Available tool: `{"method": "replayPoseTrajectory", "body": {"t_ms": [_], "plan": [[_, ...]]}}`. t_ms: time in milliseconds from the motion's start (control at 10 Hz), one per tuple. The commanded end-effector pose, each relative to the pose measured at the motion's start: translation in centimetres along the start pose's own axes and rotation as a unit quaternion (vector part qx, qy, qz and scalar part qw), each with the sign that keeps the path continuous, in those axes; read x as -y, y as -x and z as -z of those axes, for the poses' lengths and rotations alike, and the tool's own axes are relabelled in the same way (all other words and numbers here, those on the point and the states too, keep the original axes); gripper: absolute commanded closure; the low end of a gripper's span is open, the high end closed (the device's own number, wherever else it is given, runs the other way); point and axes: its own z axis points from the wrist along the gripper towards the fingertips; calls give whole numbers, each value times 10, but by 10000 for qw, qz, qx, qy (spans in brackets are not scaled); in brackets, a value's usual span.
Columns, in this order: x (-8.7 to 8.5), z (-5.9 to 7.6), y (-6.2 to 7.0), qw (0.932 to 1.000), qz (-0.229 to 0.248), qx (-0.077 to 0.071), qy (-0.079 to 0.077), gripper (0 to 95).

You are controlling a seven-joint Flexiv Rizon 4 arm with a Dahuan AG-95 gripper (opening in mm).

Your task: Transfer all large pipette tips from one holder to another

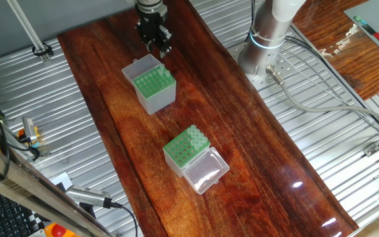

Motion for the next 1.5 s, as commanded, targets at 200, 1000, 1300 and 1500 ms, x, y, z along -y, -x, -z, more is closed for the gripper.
{"method": "replayPoseTrajectory", "body": {"t_ms": [200, 1000, 1300, 1500], "plan": [[-8, -5, -2, 9995, -307, -47, -93, 570], [-22, -21, -8, 9985, -528, 77, -130, 760], [-22, -21, -8, 9989, -454, 91, -116, 760], [-19, -31, -8, 9990, -426, 15, -107, 570]]}}
